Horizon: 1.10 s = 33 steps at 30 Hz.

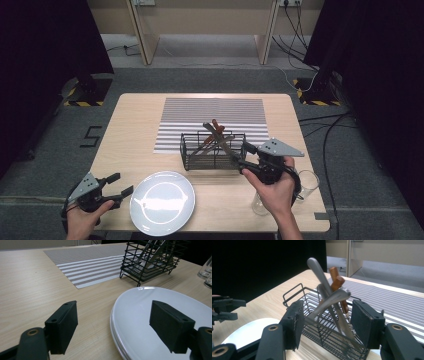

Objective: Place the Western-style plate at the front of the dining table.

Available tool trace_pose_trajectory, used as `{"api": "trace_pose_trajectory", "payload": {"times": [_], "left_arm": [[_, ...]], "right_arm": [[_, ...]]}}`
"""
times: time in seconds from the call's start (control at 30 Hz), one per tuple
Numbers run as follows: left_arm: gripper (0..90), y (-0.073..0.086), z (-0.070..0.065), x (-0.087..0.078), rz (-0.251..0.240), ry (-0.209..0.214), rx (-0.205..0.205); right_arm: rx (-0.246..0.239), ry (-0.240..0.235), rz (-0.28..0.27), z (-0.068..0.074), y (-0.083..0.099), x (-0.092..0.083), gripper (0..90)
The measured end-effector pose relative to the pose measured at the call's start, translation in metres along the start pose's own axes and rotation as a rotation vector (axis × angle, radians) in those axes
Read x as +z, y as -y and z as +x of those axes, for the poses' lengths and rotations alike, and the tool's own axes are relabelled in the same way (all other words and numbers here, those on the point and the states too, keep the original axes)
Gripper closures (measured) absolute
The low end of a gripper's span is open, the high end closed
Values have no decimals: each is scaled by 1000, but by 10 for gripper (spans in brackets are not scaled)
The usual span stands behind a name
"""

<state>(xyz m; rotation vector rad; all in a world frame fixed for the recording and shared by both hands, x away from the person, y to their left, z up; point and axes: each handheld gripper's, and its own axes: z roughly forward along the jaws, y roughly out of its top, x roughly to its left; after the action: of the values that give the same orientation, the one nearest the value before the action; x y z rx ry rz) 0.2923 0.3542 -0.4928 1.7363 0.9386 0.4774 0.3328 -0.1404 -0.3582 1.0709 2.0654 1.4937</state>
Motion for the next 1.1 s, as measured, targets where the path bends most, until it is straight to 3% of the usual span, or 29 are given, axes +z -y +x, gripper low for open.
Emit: {"api": "trace_pose_trajectory", "payload": {"times": [1.1], "left_arm": [[205, 1, -3, 1, 29, -5, -1]], "right_arm": [[-22, -71, 59, 20, 9, 27, 439]]}}
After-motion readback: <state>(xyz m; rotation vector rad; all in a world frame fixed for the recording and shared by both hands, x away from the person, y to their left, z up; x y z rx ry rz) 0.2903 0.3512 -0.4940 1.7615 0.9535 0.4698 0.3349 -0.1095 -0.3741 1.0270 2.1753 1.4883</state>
